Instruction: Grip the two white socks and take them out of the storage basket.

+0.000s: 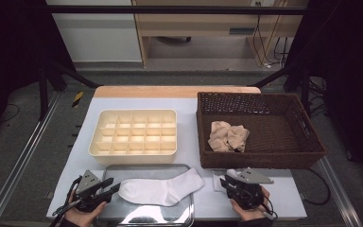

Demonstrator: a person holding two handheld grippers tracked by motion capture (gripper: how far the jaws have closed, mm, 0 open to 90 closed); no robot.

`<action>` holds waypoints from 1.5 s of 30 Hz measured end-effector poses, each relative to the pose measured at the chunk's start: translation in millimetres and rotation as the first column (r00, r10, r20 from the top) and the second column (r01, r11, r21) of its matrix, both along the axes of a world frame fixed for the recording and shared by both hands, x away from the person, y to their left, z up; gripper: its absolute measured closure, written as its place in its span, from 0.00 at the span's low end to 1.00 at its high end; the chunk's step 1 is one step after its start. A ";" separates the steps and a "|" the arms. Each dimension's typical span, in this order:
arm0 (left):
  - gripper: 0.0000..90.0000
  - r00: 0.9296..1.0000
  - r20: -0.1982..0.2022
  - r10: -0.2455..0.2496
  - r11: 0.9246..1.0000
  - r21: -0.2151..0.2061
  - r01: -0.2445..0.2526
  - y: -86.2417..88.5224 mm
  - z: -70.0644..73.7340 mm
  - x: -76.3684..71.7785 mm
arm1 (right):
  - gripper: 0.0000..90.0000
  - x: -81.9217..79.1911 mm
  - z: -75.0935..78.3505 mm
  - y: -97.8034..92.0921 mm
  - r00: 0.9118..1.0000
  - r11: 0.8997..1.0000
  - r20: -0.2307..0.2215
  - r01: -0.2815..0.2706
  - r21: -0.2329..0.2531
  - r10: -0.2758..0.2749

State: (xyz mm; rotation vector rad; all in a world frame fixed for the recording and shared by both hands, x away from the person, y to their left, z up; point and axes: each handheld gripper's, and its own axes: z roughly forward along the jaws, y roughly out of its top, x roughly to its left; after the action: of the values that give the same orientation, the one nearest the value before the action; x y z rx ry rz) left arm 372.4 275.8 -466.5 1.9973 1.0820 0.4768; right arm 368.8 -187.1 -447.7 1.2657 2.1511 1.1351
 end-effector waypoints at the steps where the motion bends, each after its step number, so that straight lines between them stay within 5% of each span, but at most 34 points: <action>1: 0.67 1.000 0.001 0.003 1.000 -0.006 -0.003 -0.1 0.1 -0.3 | 0.83 1.3 -4.1 3.2 1.000 1.000 -0.015 -0.009 -0.007 0.009; 6: 0.66 1.000 0.002 0.004 1.000 -0.007 -0.004 0.3 0.3 -0.3 | 0.83 7.2 -18.3 6.9 0.995 0.999 -0.098 -0.010 -0.049 0.006; 9: 0.69 1.000 -0.003 -0.004 1.000 -0.003 0.004 -0.2 0.0 -0.2 | 0.98 8.4 -19.3 5.9 0.993 0.997 -0.117 -0.005 -0.080 -0.004; 13: 0.71 1.000 -0.006 0.001 1.000 -0.006 -0.001 -1.0 -0.8 0.5 | 0.99 6.2 -4.0 6.5 0.998 0.999 -0.065 -0.013 -0.041 0.010; 16: 0.72 1.000 -0.012 0.000 1.000 0.001 0.000 -1.4 -1.3 1.1 | 0.99 3.1 14.1 14.9 0.999 0.998 -0.010 -0.053 0.032 0.053; 21: 0.72 1.000 -0.008 0.004 1.000 -0.005 -0.004 -1.1 -1.0 1.2 | 0.99 4.4 29.0 47.4 0.986 0.982 0.026 -0.166 0.094 0.165; 29: 0.72 1.000 -0.002 0.008 1.000 -0.008 -0.008 0.7 0.6 1.2 | 0.99 19.8 4.2 98.7 0.967 0.965 -0.048 -0.244 0.095 0.249; 37: 0.70 1.000 0.009 0.011 1.000 -0.018 -0.011 2.0 2.6 1.0 | 0.94 23.8 -19.5 110.3 0.963 0.967 -0.100 -0.245 0.075 0.251; 45: 0.64 0.999 0.034 0.019 0.998 -0.053 -0.017 5.8 12.3 1.4 | 0.73 20.2 -0.9 93.7 0.972 0.968 -0.001 -0.235 0.092 0.236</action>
State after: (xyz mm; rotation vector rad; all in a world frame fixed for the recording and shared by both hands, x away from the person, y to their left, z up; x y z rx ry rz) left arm 373.8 281.7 -454.2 1.9284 1.0818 0.4855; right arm 389.0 -93.5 -448.6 1.0754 2.3302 1.3369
